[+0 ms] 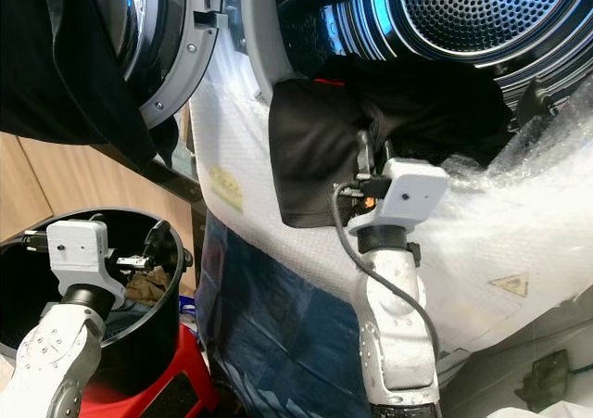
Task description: Clothes washing
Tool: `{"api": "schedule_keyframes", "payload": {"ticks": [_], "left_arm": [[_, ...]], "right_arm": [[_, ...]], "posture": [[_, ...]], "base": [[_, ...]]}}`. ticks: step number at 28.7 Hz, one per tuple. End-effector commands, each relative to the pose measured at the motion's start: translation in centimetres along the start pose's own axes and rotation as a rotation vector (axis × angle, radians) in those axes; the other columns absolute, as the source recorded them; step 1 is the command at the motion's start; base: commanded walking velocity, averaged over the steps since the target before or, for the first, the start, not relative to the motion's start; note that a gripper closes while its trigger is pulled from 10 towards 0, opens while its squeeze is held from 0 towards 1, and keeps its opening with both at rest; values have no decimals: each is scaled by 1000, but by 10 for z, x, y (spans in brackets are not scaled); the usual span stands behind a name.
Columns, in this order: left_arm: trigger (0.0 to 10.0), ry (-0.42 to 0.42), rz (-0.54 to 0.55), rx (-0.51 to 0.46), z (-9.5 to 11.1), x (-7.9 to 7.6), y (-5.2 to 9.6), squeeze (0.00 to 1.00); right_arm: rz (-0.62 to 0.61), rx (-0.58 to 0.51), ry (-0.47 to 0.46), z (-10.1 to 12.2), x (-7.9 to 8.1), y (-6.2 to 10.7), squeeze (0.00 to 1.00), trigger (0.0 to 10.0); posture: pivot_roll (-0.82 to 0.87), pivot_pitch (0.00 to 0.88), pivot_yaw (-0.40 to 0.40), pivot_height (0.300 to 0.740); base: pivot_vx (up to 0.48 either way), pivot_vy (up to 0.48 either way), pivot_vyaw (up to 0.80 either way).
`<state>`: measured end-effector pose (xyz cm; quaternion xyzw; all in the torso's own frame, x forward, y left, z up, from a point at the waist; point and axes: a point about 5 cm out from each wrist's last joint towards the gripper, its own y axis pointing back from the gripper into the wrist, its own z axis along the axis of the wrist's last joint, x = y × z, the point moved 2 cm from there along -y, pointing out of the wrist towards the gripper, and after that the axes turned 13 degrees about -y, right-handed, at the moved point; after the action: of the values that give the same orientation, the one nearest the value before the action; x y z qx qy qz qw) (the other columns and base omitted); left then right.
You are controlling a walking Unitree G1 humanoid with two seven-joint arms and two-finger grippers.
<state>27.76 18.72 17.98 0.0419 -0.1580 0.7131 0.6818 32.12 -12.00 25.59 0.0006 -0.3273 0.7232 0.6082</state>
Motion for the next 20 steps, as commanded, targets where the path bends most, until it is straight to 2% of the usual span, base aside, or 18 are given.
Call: {"api": "schedule_keyframes", "payload": {"ticks": [1, 4, 6, 8, 9, 12, 13, 15, 16, 18, 20], "left_arm": [[10000, 6, -18, -14, 3, -5, 0, 0], [10000, 2, -15, -14, 3, -4, 0, 0], [10000, 2, -12, -15, 3, -3, -2, 0], [10000, 2, -13, -16, 3, -3, -2, 0], [10000, 2, -16, -20, 4, -4, -4, 0], [10000, -2, -15, -24, 4, -4, -8, 0], [10000, -2, -17, -36, 7, -4, -10, 0], [10000, 2, -14, -40, 9, -4, -10, 0], [10000, 14, -14, -35, 8, -5, -10, 0], [10000, 12, -22, -51, 13, -5, -12, 0], [10000, 8, -24, -55, 14, -5, -12, 0]], "right_arm": [[24, -38, -59, 16, 4, -6, 0, 0], [114, -52, -105, 32, 13, -22, 0, 0], [186, -72, -176, 45, 22, -40, 0, 0], [220, -79, -192, 51, 25, -51, 0, 0], [242, -85, -208, 60, 27, -68, 0, 0], [264, -117, -265, 76, 32, -94, 0, 0], [288, -88, -239, 81, 40, -112, 0, 0], [353, -52, -162, 83, 51, -127, 0, 0], [343, -25, -162, 90, 53, -145, 0, 0], [300, -10, -198, 101, 48, -162, 0, 0], [287, 2, -200, 103, 47, -165, 0, 0]], "posture": [[172, 10, -138, 740], [171, 11, -137, 740], [154, 5, -130, 740], [154, 4, -131, 740], [152, 1, -132, 740], [154, 5, -130, 740], [153, 12, -127, 740], [154, 13, -126, 740], [162, 4, -123, 740], [171, 2, -121, 740], [171, 2, -120, 740]], "base": [[0, 0, 0], [0, 0, 0], [0, 0, 0], [0, 0, 0], [0, 0, 0], [0, 0, 0], [0, 0, 0], [0, 0, 0], [0, 0, 0], [0, 0, 0], [0, 0, 0]]}}
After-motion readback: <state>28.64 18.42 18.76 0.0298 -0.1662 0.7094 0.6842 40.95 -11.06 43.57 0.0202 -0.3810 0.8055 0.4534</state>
